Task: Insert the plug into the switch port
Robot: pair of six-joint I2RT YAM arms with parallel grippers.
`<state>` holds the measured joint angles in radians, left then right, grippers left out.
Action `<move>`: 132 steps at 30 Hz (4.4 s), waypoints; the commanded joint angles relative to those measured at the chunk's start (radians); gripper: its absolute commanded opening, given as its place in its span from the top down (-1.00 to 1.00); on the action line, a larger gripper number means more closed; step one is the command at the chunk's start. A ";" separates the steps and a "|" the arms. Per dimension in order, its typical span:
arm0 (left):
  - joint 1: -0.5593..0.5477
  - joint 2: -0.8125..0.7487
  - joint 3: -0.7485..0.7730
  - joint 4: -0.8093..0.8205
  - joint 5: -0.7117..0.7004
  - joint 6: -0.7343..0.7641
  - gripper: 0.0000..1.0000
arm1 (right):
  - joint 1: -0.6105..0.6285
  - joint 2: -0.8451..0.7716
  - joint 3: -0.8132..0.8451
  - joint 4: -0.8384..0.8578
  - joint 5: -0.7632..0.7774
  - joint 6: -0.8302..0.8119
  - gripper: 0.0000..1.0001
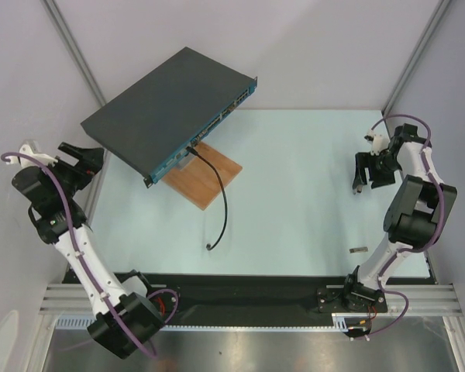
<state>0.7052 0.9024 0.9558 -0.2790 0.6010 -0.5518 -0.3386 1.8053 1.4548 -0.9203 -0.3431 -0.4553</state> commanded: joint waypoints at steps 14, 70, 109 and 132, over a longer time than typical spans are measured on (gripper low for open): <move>0.005 -0.103 0.015 -0.002 0.166 0.308 -0.97 | -0.125 -0.089 -0.230 -0.228 0.065 -0.278 -0.61; -0.125 0.049 0.110 0.124 0.206 0.302 -0.84 | 0.018 -0.365 -0.624 0.051 -0.091 -0.906 0.86; -1.277 0.403 0.394 -0.069 0.109 0.142 -0.32 | 0.958 -0.523 0.058 0.244 -0.258 -0.186 1.00; -1.149 0.396 0.223 0.266 0.332 -0.239 0.99 | 0.974 -0.583 0.017 0.247 -0.183 -0.256 -0.35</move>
<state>-0.4873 1.3453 1.2148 -0.1886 0.8341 -0.6300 0.6579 1.2816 1.4803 -0.6991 -0.5385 -0.6918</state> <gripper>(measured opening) 0.046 0.651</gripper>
